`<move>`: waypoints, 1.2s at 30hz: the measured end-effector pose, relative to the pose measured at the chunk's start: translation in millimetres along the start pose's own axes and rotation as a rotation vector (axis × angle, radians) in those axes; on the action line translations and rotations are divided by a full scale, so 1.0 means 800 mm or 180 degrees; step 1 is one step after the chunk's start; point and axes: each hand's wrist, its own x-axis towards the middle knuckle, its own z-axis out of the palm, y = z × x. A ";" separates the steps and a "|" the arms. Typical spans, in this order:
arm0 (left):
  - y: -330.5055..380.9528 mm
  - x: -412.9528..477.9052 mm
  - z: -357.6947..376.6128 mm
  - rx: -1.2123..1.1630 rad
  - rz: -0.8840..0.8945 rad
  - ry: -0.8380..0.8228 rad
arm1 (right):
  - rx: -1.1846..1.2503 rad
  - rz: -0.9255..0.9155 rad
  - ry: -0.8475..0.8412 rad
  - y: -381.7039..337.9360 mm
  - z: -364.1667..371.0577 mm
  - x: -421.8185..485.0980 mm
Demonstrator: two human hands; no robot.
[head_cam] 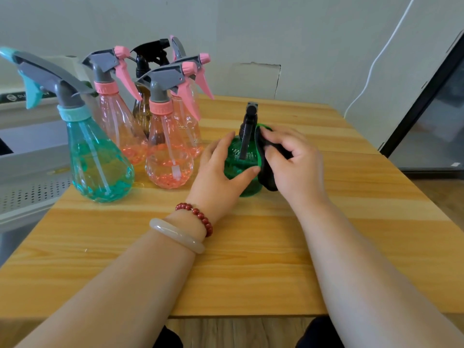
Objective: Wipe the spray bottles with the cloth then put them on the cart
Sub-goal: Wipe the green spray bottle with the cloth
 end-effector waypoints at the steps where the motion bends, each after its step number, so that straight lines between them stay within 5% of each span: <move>1: 0.000 -0.001 0.001 0.0062 -0.0048 -0.0004 | -0.0012 0.0072 -0.0040 0.001 0.000 -0.001; 6: 0.002 -0.002 0.000 0.0151 -0.0120 0.0054 | -0.0172 0.0722 -0.0250 0.000 -0.020 0.014; 11: 0.002 0.000 -0.001 -0.0066 -0.0132 -0.0084 | 0.0639 0.0522 -0.0091 -0.011 -0.007 0.013; 16: 0.007 -0.002 0.000 -0.0198 -0.0206 -0.0198 | 0.0192 0.0337 -0.0454 -0.001 0.001 0.004; 21: 0.009 -0.003 0.007 0.0169 -0.0191 -0.0109 | -0.0129 0.0959 -0.0509 0.003 -0.012 0.016; 24: 0.008 0.000 0.008 0.0234 -0.0186 0.0011 | 0.0392 0.0999 -0.0225 -0.002 -0.010 0.015; 28: 0.003 0.004 0.004 0.0239 -0.0155 0.0038 | 0.0338 0.0740 -0.0603 -0.004 0.002 0.008; 32: -0.001 0.007 -0.005 0.0046 -0.0274 -0.0107 | 0.0120 0.1324 -0.0621 0.006 -0.008 0.011; 36: 0.003 0.005 -0.001 0.0102 -0.0237 -0.0175 | 0.0442 0.1402 -0.0048 0.003 -0.012 0.016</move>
